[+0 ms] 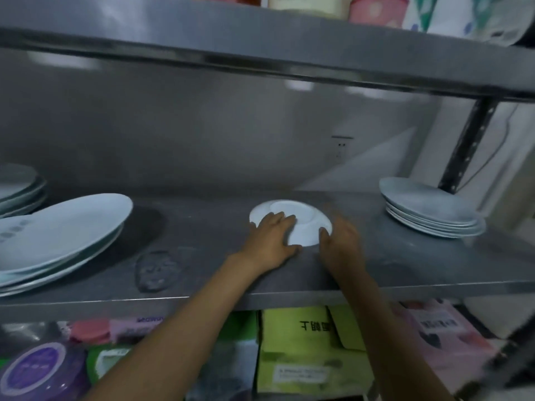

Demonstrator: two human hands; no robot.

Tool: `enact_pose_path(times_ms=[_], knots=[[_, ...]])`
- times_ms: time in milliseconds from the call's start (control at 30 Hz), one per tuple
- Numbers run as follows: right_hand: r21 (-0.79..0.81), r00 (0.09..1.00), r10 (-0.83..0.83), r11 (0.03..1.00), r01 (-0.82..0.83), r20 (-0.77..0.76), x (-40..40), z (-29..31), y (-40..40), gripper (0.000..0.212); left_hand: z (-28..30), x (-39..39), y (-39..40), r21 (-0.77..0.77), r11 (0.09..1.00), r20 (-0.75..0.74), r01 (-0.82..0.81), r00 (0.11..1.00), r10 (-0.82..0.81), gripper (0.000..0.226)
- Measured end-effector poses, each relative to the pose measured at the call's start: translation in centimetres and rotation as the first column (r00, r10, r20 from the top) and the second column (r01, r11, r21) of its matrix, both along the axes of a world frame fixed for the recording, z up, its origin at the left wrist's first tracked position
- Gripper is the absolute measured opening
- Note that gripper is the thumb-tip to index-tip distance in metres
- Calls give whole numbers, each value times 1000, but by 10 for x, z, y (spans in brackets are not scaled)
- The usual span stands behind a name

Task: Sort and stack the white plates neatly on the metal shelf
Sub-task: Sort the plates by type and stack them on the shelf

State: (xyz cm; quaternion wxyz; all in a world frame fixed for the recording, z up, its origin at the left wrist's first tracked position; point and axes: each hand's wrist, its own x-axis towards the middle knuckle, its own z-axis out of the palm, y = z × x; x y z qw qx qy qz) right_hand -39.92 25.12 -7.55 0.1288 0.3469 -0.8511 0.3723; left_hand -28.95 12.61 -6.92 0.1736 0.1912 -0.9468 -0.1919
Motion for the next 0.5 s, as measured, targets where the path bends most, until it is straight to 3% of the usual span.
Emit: enact_pose_path(times_ms=[167, 333, 500], knots=[[-161, 989, 81, 985, -61, 121, -2, 1, 1, 52, -12, -6, 5, -37, 999, -98, -40, 995, 36, 58], [-260, 956, 101, 965, -27, 276, -8, -4, 2, 53, -18, 39, 33, -91, 990, -154, -111, 983, 96, 63], [-296, 930, 181, 952, -84, 319, -6, -1, 0, 50, -25, 86, 65, -199, 962, -213, -188, 966, 145, 75]])
